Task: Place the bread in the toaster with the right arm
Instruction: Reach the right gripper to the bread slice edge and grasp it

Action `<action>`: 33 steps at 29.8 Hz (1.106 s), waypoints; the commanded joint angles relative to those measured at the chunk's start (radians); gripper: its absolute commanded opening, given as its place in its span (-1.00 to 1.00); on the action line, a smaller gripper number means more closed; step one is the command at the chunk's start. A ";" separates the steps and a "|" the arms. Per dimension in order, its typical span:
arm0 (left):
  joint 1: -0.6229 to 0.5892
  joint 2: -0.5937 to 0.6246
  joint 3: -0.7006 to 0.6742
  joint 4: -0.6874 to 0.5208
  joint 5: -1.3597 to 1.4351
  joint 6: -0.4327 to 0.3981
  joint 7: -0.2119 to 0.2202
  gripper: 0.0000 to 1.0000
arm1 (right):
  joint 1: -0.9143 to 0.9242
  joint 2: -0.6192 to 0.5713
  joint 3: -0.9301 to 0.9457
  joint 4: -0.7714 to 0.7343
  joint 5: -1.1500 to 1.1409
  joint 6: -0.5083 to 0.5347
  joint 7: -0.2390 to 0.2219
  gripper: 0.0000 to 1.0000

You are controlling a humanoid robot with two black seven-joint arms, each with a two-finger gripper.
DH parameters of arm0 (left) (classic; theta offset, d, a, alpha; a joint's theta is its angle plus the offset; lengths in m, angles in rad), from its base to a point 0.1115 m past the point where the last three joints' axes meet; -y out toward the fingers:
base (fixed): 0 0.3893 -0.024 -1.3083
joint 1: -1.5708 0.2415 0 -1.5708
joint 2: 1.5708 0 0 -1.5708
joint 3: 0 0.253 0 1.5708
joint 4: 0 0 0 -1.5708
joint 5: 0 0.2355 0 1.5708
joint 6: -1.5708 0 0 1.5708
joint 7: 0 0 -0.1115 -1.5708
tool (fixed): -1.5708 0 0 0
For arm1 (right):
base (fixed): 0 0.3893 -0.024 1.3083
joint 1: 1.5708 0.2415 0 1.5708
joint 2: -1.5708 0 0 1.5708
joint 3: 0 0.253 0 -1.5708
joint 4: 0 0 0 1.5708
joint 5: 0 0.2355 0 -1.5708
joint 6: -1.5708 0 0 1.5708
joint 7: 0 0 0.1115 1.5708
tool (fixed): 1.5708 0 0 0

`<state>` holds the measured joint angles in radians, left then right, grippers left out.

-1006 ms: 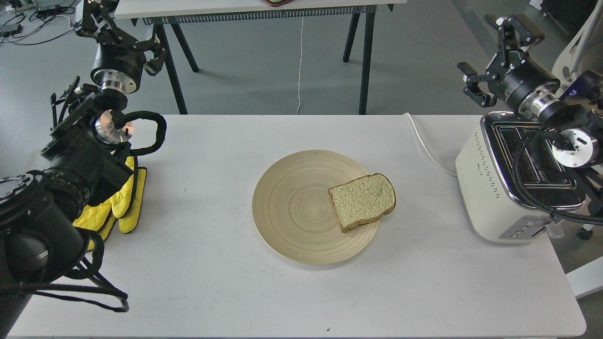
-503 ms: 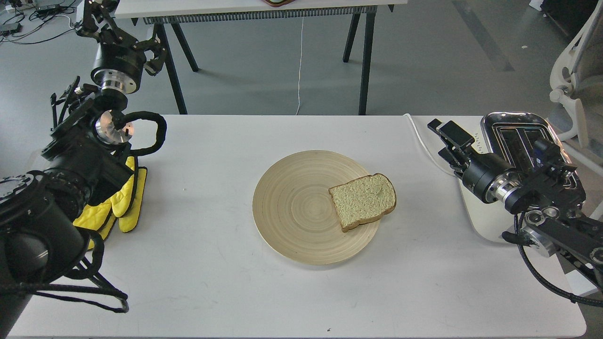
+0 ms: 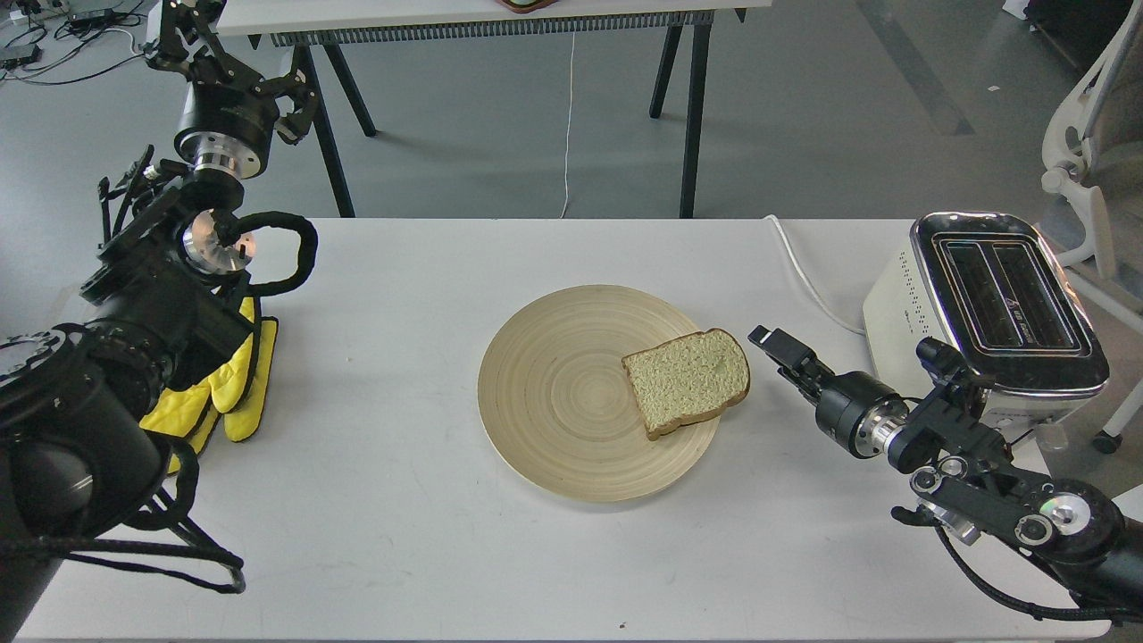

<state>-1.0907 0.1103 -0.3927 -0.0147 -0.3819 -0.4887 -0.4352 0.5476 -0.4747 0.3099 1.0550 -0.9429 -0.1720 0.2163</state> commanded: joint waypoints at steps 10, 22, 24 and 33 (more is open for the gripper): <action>0.000 0.000 0.002 0.001 0.000 0.000 0.001 1.00 | 0.002 0.053 -0.011 -0.017 -0.001 0.000 0.003 0.19; 0.000 -0.001 0.002 -0.001 0.000 0.000 0.001 1.00 | 0.018 0.113 -0.009 -0.076 -0.001 0.000 0.005 -0.50; 0.000 -0.001 0.002 0.001 0.000 0.000 0.001 1.00 | 0.021 0.111 -0.011 -0.076 -0.001 0.000 0.003 -0.62; 0.000 -0.001 0.002 -0.001 0.000 0.000 0.001 1.00 | 0.048 0.084 -0.011 -0.066 0.001 0.000 0.009 -1.00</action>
<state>-1.0907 0.1092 -0.3911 -0.0150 -0.3819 -0.4887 -0.4341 0.5877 -0.3759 0.2995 0.9847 -0.9429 -0.1719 0.2203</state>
